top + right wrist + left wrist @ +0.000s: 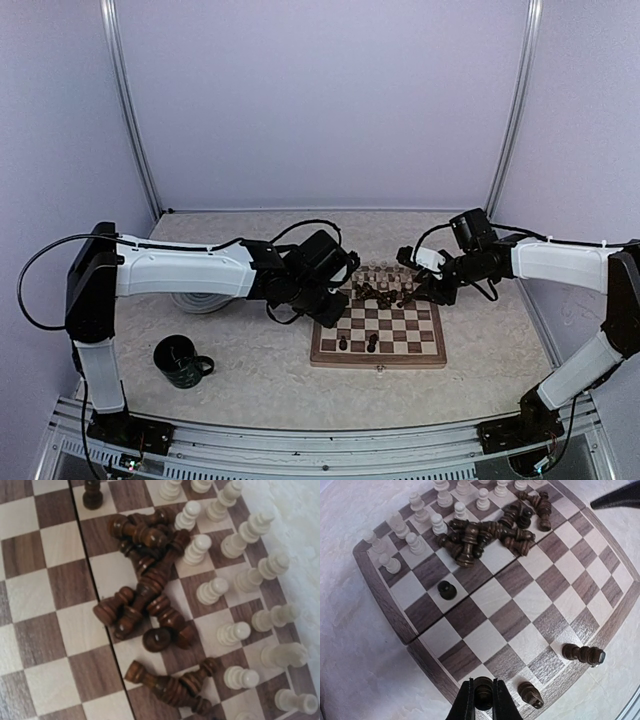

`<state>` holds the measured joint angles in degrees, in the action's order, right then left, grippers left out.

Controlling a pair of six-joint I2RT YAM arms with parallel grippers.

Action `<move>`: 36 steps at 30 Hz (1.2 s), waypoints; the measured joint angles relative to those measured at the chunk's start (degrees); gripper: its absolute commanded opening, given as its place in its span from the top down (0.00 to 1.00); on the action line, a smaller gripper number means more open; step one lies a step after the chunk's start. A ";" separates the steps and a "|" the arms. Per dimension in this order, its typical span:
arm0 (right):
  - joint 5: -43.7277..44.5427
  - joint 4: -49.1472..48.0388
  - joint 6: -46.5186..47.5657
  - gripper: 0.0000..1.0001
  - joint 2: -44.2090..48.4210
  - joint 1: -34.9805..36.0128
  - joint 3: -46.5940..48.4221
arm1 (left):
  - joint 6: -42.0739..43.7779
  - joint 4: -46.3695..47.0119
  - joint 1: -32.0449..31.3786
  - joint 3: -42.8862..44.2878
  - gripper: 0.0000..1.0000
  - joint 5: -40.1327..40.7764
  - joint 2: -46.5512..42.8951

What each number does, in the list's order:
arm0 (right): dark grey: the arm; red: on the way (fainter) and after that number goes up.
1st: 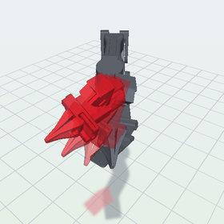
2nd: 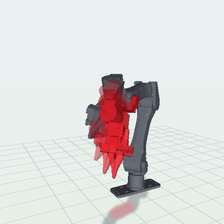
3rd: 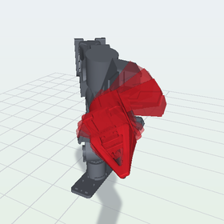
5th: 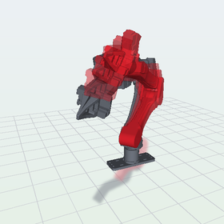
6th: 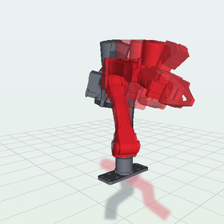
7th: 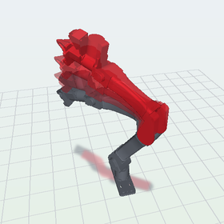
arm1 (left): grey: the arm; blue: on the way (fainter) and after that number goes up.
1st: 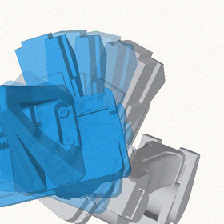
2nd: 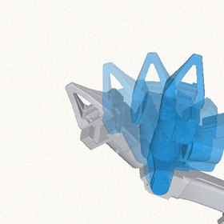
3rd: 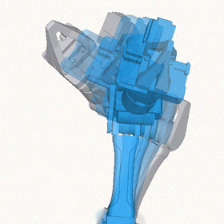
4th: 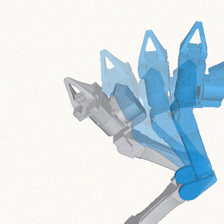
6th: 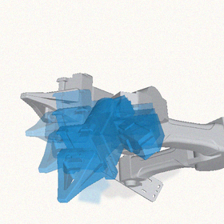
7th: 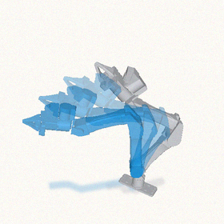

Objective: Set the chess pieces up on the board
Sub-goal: Place the pawn at h7.

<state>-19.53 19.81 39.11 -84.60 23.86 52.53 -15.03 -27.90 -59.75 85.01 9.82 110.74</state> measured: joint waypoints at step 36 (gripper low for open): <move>0.52 0.00 0.28 0.57 0.00 0.31 0.00 | -0.17 -2.36 -0.24 -1.29 0.89 -3.34 4.81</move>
<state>-19.00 19.81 39.40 -84.60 24.16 52.53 -15.20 -30.26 -59.99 83.72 6.48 115.55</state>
